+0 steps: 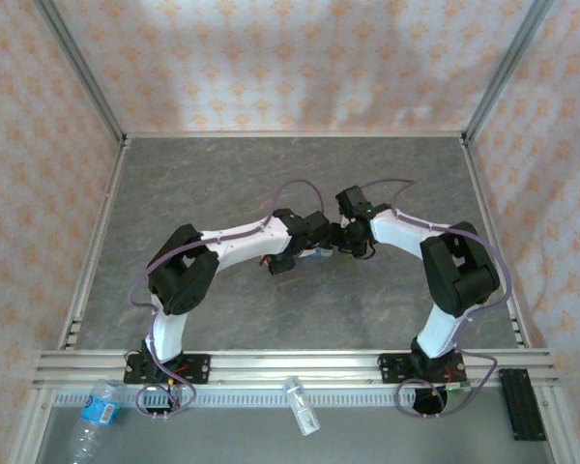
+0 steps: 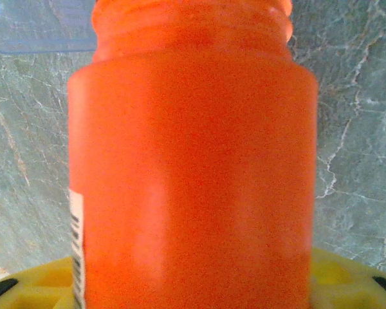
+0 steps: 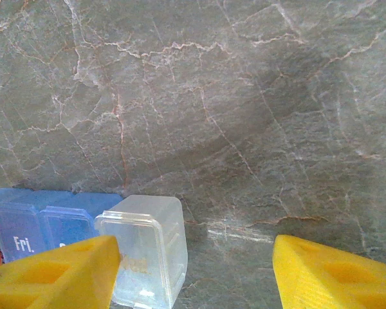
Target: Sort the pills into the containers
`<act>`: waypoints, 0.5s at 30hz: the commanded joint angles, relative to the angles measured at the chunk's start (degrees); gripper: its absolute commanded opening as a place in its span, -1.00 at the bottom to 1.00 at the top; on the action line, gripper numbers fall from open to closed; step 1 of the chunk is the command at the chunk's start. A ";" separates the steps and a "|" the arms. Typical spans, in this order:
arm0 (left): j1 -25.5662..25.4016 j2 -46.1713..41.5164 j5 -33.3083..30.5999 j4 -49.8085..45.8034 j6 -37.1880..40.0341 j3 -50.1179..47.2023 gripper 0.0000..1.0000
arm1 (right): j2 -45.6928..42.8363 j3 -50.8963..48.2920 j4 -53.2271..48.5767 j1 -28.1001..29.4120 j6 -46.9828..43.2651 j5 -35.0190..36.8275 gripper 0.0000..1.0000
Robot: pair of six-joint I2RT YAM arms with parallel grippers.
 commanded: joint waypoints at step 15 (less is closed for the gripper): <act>1.96 -2.17 7.26 0.04 -0.48 -3.11 -1.00 | 1.11 0.37 -2.16 0.33 0.29 1.57 0.29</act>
